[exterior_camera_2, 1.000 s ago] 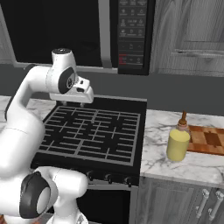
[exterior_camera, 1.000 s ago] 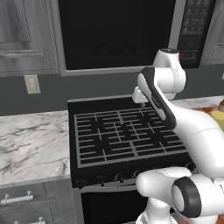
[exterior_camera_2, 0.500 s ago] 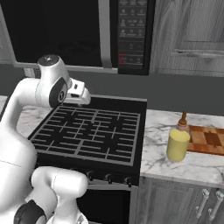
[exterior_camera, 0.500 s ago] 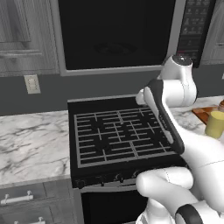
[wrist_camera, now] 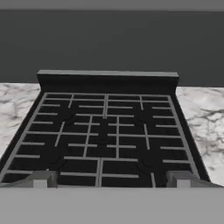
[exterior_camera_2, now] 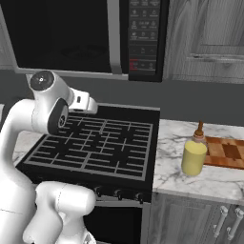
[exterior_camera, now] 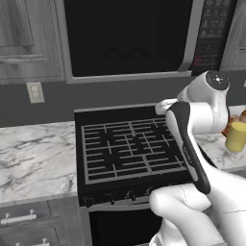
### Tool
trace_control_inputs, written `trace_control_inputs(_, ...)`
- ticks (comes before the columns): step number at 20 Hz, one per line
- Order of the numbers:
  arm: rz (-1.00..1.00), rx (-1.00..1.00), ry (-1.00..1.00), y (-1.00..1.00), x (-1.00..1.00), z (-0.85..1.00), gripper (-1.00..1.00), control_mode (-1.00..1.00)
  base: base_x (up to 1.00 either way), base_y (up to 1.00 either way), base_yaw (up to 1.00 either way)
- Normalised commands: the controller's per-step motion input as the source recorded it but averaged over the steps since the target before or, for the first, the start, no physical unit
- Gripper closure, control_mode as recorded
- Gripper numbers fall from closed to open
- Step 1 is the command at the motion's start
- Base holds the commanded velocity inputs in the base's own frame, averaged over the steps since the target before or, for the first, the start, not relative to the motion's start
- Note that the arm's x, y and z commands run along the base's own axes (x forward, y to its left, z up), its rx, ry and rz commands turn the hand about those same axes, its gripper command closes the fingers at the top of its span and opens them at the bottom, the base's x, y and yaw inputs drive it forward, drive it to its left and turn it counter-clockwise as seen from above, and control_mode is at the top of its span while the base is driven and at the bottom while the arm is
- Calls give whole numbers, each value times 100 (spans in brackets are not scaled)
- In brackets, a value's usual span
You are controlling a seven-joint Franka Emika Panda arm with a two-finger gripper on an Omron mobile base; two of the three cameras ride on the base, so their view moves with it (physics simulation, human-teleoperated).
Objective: Retrieve the reheated potato from the microwave, then place the potato, cheese, and condiment on the cutting board.
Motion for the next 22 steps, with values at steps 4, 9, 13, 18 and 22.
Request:
trace_control_inputs(4,-5,0,-9,-18,-11,46,-100,-100,0,0,0)
trace_control_inputs(9,-6,0,-12,-13,-8,49,-100,-100,0,0,0)
trace_control_inputs(13,-12,0,-15,-13,-2,53,-100,-100,0,0,0)
trace_control_inputs(18,-11,0,-5,-26,0,51,-100,-100,0,0,0)
trace_control_inputs(22,-5,0,-4,-35,0,47,-100,-100,0,0,0)
